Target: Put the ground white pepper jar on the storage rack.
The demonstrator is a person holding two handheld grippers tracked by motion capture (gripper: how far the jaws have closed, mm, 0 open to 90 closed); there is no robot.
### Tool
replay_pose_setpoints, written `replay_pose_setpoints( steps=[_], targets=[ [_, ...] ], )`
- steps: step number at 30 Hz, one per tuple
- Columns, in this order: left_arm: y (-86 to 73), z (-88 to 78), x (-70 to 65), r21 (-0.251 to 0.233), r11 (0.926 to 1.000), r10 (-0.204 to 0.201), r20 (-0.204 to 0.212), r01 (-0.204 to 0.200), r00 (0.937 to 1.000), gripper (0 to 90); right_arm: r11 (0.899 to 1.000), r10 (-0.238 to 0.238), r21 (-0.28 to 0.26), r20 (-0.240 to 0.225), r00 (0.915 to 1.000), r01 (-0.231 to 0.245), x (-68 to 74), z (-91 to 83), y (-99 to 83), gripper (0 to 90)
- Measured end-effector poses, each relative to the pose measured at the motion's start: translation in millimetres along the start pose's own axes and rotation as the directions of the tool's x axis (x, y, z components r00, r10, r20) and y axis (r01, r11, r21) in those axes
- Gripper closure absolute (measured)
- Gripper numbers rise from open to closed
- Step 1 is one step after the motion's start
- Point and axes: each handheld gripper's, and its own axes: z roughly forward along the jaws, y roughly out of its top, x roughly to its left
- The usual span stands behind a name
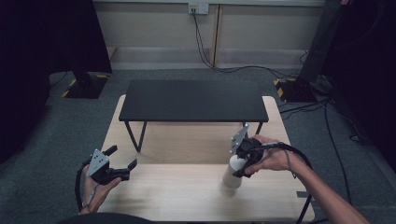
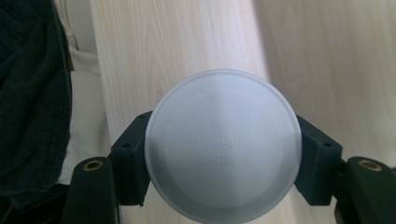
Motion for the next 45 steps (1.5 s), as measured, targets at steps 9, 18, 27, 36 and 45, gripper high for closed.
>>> replay_pose_setpoints(
  steps=[9,18,27,36,45],
  targets=[
    [-0.1,0.1,0.2,-0.002,1.0,-0.002,0.002,0.002,1.0,0.1,1.0,-0.017,0.025,0.028,0.9995,0.016,3.4,-61.8,27.2,33.7],
    [0.0,-0.1,0.5,0.003,1.0,-0.002,-0.001,0.002,1.0,0.0,0.999,0.015,0.034,0.068,0.9976,-0.018,7.7,-114.0,51.8,33.7],
    [-0.2,-0.4,0.7,0.005,1.0,-0.007,-0.005,0.007,1.0,0.0,0.997,0.059,0.052,0.074,0.9955,-0.063,-0.2,-160.2,80.2,33.7],
    [-0.8,-2.8,1.6,0.0,0.9999,-0.01,-0.007,0.01,0.9999,0.0,0.993,0.11,0.041,0.099,0.989,-0.114,-11.0,-186.2,97.3,33.7],
    [-1.4,-2.7,2.9,0.004,0.9999,-0.014,-0.005,0.014,0.9999,0.0,0.986,0.152,0.041,0.148,0.9772,-0.16,-40.1,-189.1,111.6,33.7]
  ],
)
